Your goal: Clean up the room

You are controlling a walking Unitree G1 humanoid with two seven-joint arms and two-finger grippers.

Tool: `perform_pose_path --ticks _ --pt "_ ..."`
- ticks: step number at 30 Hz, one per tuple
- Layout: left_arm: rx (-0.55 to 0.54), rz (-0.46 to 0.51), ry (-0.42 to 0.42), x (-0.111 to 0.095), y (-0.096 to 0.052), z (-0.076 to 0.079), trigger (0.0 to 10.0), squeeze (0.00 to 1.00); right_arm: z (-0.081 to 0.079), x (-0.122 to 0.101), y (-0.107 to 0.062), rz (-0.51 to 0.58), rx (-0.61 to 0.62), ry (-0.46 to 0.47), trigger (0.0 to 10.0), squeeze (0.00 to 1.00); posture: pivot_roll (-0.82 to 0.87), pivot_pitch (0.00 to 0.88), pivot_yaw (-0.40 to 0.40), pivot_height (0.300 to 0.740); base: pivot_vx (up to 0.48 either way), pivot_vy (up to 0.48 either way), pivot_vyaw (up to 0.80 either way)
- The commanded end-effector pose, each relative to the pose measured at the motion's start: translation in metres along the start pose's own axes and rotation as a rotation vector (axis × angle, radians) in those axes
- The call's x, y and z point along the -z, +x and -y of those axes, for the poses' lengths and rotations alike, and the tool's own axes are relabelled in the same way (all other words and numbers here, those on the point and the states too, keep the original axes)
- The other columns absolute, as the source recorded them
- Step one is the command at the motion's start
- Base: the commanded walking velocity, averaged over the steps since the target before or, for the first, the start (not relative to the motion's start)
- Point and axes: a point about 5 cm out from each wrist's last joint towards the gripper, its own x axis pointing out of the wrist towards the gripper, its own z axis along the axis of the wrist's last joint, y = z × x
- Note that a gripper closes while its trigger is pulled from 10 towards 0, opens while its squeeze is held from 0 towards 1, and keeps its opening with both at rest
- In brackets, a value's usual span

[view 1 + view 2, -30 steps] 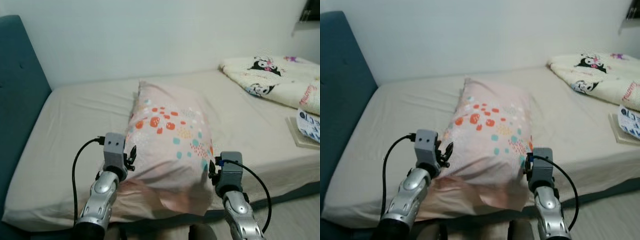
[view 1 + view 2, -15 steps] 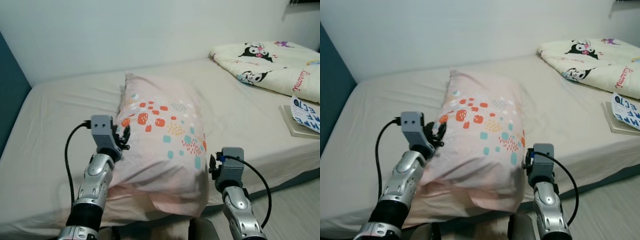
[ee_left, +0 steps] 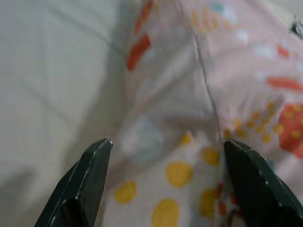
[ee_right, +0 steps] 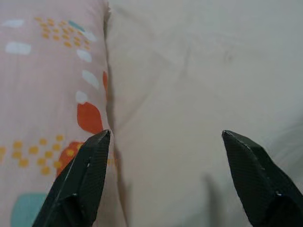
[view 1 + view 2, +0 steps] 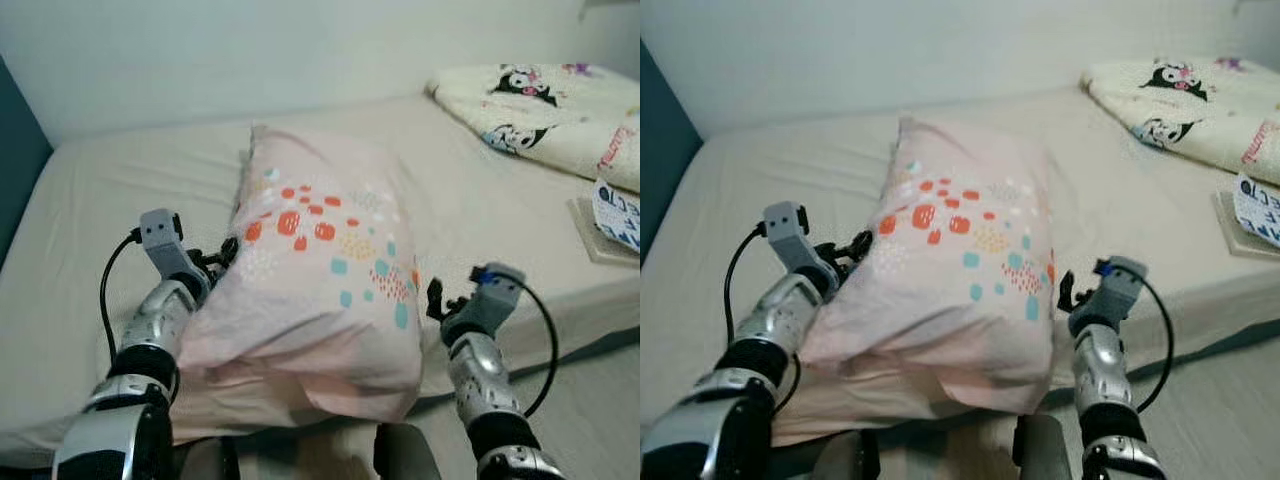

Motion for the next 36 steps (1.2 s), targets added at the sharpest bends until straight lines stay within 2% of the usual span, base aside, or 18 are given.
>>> perform_pose_path --ticks 1,3,4,5,7,8,9,11,13,16,18,22,27,31,32,33,35,36 --pt "0.018 -0.034 -0.012 0.004 -0.002 -0.004 10.0 1.0 0.001 0.006 -0.001 -0.023 0.001 0.042 10.0 1.0 0.0 0.156 -0.001 0.567 0.0 0.0 0.0" --pt "0.049 -0.053 -0.042 0.009 -0.004 -0.004 10.0 1.0 0.002 0.005 -0.001 -0.018 -0.001 0.067 10.0 1.0 0.0 0.167 0.002 0.567 0.0 0.0 0.0" --pt "0.079 -0.059 -0.102 0.012 -0.004 -0.003 10.0 1.0 0.003 0.004 0.0 -0.016 0.0 0.092 10.0 1.0 -0.01 0.172 0.005 0.567 0.0 0.0 0.0" --pt "0.079 -0.059 -0.102 0.012 -0.004 -0.003 10.0 1.0 0.003 0.004 0.0 -0.016 0.0 0.092 10.0 1.0 -0.01 0.172 0.005 0.567 0.0 0.0 0.0" --pt "0.159 -0.062 -0.258 0.015 -0.003 0.004 10.0 1.0 0.007 0.004 0.002 -0.02 -0.002 0.148 10.0 1.0 -0.01 0.175 0.008 0.567 0.0 0.0 0.0" --pt "0.159 -0.062 -0.258 0.015 -0.003 0.004 10.0 1.0 0.007 0.004 0.002 -0.02 -0.002 0.148 10.0 1.0 -0.01 0.175 0.008 0.567 0.0 0.0 0.0" --pt "0.193 -0.057 -0.33 0.015 -0.002 0.007 10.0 1.0 0.009 0.005 0.003 -0.029 -0.001 0.164 10.0 1.0 -0.01 0.175 0.008 0.567 0.0 0.0 0.0" --pt "0.193 -0.057 -0.33 0.015 -0.002 0.007 10.0 1.0 0.009 0.005 0.003 -0.029 -0.001 0.164 10.0 1.0 -0.01 0.175 0.008 0.567 0.0 0.0 0.0" --pt "0.255 -0.055 -0.429 0.013 -0.001 0.012 10.0 1.0 0.013 0.007 0.004 -0.043 -0.002 0.198 10.0 1.0 0.0 0.185 0.018 0.567 0.0 0.0 0.0" --pt "0.268 -0.053 -0.454 0.011 -0.001 0.011 10.0 1.0 0.013 0.007 0.005 -0.047 -0.018 0.216 10.0 1.0 0.01 0.189 0.021 0.567 0.0 0.0 0.0" --pt "0.269 -0.019 -0.518 0.0 -0.002 0.005 10.0 1.0 0.006 0.007 0.007 -0.057 -0.109 0.253 10.0 1.0 0.03 0.195 0.023 0.567 0.0 0.0 0.0" --pt "0.279 0.005 -0.545 -0.007 -0.002 0.001 10.0 1.0 -0.002 0.009 0.008 -0.084 -0.18 0.252 10.0 1.0 0.04 0.2 0.022 0.567 0.0 0.0 0.0" --pt "0.288 0.008 -0.552 -0.009 -0.003 0.0 10.0 1.0 -0.006 0.008 0.01 -0.099 -0.205 0.254 10.0 1.0 0.05 0.202 0.022 0.567 0.0 0.0 0.0" --pt "0.398 -0.067 -0.474 0.0 -0.001 0.017 10.0 1.0 -0.009 0.009 0.012 -0.135 -0.204 0.212 10.0 1.0 0.08 0.199 0.022 0.567 0.0 0.0 0.0" --pt "0.398 -0.067 -0.474 0.0 -0.001 0.017 10.0 1.0 -0.009 0.009 0.012 -0.135 -0.204 0.212 10.0 1.0 0.08 0.199 0.022 0.567 0.0 0.0 0.0" --pt "0.439 -0.113 -0.442 0.008 -0.001 0.024 10.0 0.96 -0.008 0.01 0.012 -0.144 -0.201 0.209 10.0 1.0 0.08 0.199 0.022 0.567 0.0 0.0 0.0" --pt "0.464 -0.142 -0.422 0.013 -0.002 0.028 10.0 0.96 -0.007 0.011 0.012 -0.148 -0.2 0.208 10.0 1.0 0.09 0.199 0.022 0.567 0.0 0.0 0.0" --pt "0.497 -0.178 -0.398 0.021 -0.003 0.034 10.0 0.53 -0.008 0.011 0.012 -0.151 -0.212 0.217 10.0 1.0 0.1 0.198 0.021 0.567 0.0 0.0 0.0"
